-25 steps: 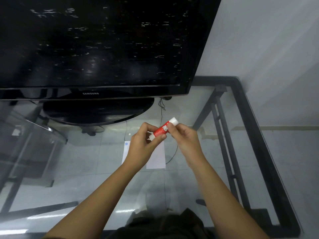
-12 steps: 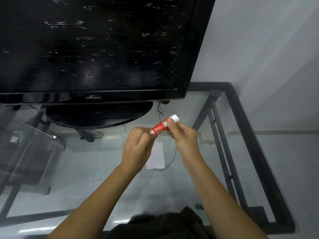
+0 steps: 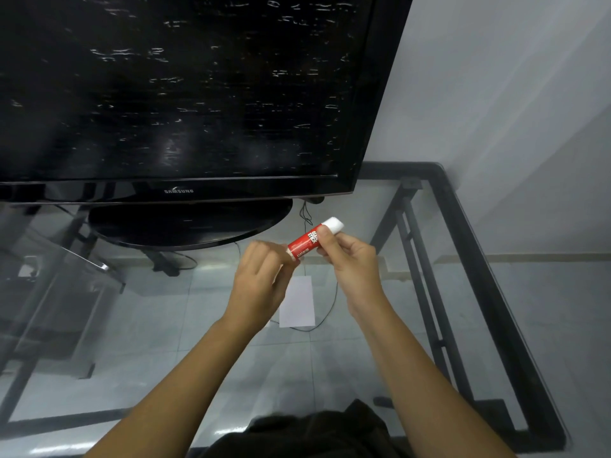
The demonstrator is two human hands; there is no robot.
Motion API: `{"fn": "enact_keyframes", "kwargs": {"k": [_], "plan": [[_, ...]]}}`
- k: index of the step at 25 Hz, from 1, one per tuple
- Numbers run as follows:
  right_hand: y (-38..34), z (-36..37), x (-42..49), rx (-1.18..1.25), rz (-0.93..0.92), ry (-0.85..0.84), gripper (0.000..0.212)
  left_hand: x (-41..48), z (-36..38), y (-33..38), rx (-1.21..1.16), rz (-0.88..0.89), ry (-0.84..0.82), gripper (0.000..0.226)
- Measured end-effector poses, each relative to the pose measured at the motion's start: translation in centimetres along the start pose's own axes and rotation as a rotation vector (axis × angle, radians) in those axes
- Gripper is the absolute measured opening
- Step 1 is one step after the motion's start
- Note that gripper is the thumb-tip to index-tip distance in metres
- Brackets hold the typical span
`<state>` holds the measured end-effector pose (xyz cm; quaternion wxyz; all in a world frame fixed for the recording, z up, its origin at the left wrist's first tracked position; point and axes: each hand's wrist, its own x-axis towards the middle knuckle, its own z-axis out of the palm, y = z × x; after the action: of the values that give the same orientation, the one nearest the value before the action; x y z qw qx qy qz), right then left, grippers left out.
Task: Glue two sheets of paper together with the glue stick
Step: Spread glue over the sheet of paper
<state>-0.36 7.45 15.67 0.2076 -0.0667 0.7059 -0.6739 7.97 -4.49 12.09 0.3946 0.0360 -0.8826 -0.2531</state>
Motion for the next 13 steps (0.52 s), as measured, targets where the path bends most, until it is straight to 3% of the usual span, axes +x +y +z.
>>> {"fn": "enact_keyframes", "kwargs": {"k": [1, 2, 3, 6, 8, 11, 13], "plan": [[0.0, 0.1, 0.0, -0.007, 0.009, -0.001, 0.026, -0.1, 0.2, -0.4, 0.145, 0.180, 0.049, 0.035], [0.1, 0.2, -0.1, -0.019, 0.012, -0.004, 0.028, -0.1, 0.2, -0.4, 0.199, 0.228, 0.065, 0.038], [0.1, 0.2, -0.1, -0.026, 0.012, -0.009, 0.030, -0.1, 0.3, -0.2, 0.179, 0.162, 0.053, 0.040], [0.1, 0.0, 0.0, -0.001, 0.007, -0.019, 0.031, 0.3, -0.6, 0.8, -0.293, -0.388, -0.121, 0.030], [0.0, -0.1, 0.0, -0.006, 0.003, -0.015, 0.025, 0.1, -0.8, 0.7, -0.526, -0.584, -0.159, 0.017], [-0.1, 0.0, 0.0, -0.032, 0.006, 0.003, 0.023, 0.3, -0.8, 0.2, -0.470, -0.531, -0.124, 0.017], [-0.2, 0.2, 0.0, -0.036, 0.012, 0.011, 0.026, 0.3, -0.7, 0.1, -0.246, -0.354, -0.074, 0.020]]}}
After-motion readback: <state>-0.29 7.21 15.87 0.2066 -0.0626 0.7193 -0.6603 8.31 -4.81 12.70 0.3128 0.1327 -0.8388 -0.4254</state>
